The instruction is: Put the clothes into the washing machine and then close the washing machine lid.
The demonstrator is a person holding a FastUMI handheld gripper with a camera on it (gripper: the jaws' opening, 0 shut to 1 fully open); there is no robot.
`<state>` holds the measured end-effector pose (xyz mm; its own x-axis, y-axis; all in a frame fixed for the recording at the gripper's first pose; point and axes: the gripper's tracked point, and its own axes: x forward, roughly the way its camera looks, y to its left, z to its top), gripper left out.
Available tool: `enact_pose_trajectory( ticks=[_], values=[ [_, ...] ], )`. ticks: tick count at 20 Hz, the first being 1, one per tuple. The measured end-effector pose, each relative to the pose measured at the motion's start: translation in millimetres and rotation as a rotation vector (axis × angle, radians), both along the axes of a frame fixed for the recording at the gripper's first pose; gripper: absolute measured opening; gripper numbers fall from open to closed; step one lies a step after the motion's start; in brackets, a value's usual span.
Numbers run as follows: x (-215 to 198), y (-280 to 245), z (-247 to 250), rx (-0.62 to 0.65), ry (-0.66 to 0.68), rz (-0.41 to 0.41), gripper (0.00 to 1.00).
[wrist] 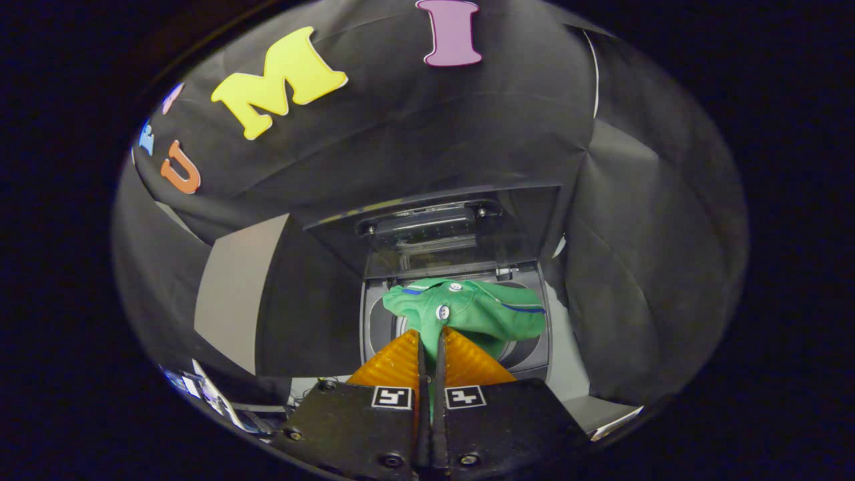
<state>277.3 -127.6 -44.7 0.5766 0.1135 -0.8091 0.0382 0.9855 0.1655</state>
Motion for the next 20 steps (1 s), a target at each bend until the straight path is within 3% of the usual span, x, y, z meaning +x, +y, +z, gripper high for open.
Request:
enact_pose_trajectory(
  ticks=[8, 14, 20],
  values=[
    [25, 20, -59, -0.031, 0.019, 0.050, 0.05],
    [51, 24, -122, -0.073, 0.046, 0.030, 0.05],
    [64, 20, -183, -0.156, 0.013, 0.059, 0.05]
  ],
)
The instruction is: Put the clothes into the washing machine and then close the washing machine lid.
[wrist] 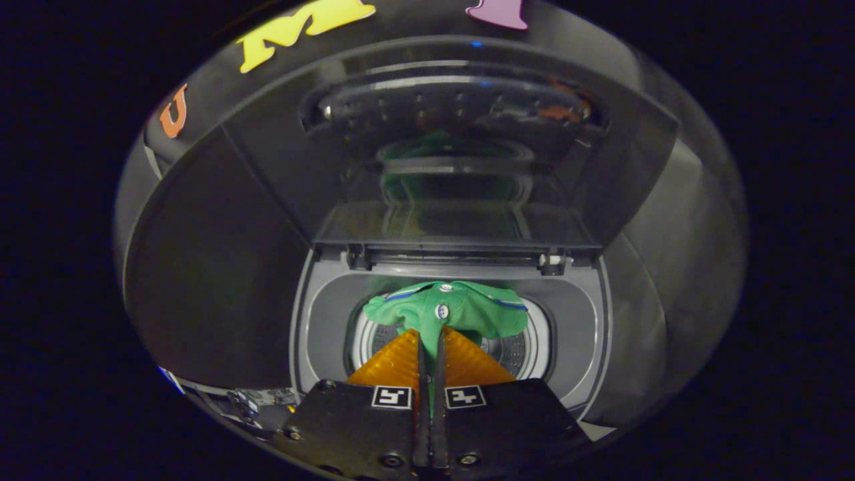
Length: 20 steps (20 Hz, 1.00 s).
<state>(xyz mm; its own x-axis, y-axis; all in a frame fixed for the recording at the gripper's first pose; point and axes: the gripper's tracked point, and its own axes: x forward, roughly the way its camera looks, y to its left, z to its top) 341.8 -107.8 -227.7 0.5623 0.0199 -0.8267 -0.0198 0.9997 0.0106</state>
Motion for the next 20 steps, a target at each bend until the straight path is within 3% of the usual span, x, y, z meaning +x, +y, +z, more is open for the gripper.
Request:
enact_pose_trajectory(
  ticks=[4, 8, 11, 13, 17, 20],
  values=[
    [0, -2, -21, -0.024, 0.020, -0.009, 0.08],
    [1, -4, -27, -0.028, 0.028, -0.004, 0.19],
    [-1, -9, -23, -0.048, 0.015, 0.021, 0.28],
    [-4, -15, -19, -0.066, 0.005, 0.015, 0.50],
    [-5, -26, 3, -0.111, -0.025, -0.003, 0.65],
    [-1, -29, 35, -0.140, -0.095, -0.001, 0.66]
  ],
)
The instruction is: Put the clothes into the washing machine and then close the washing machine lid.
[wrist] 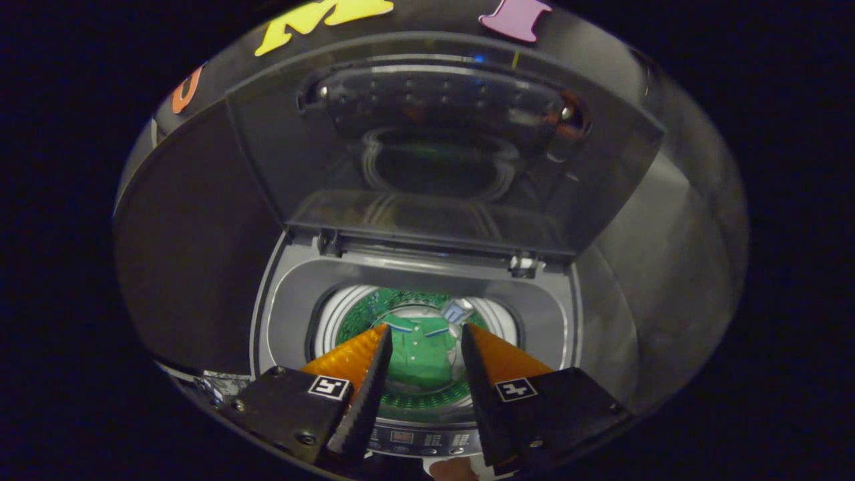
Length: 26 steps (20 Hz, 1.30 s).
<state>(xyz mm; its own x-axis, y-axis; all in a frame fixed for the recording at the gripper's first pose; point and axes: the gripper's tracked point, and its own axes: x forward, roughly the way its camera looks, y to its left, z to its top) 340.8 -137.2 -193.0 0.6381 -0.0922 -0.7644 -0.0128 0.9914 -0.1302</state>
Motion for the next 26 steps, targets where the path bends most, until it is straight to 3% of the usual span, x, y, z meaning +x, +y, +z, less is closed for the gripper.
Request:
enact_pose_trajectory(
  ticks=[3, 7, 15, 16, 17, 18, 26],
  values=[
    [7, 9, 36, 0.019, -0.065, 0.035, 0.66],
    [10, 14, 70, 0.052, -0.074, 0.060, 0.85],
    [49, 42, 168, 0.130, -0.245, 0.151, 0.85],
    [60, 42, 173, 0.127, -0.241, 0.150, 0.86],
    [70, 43, 175, 0.129, -0.235, 0.147, 0.95],
    [82, 47, 179, 0.139, -0.238, 0.150, 0.98],
    [147, 44, 177, 0.155, -0.244, 0.089, 0.98]
  ],
)
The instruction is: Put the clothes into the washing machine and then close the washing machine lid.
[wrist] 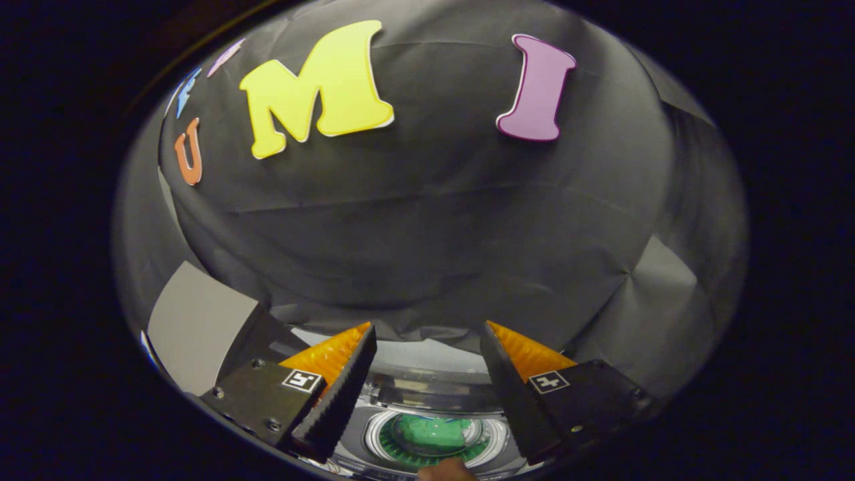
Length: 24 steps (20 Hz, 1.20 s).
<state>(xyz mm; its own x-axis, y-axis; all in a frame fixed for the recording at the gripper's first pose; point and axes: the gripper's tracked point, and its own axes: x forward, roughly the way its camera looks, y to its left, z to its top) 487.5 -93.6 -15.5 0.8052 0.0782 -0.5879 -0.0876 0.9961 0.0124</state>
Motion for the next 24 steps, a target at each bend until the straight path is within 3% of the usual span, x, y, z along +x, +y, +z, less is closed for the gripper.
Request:
enact_pose_trajectory(
  ticks=[4, 7, 24],
  values=[
    [2, -4, -29, 0.055, 0.066, -0.042, 0.97],
    [3, -7, -32, 0.027, 0.024, -0.043, 0.98],
    [-60, -6, -37, 0.014, 0.023, -0.052, 0.98]
  ],
)
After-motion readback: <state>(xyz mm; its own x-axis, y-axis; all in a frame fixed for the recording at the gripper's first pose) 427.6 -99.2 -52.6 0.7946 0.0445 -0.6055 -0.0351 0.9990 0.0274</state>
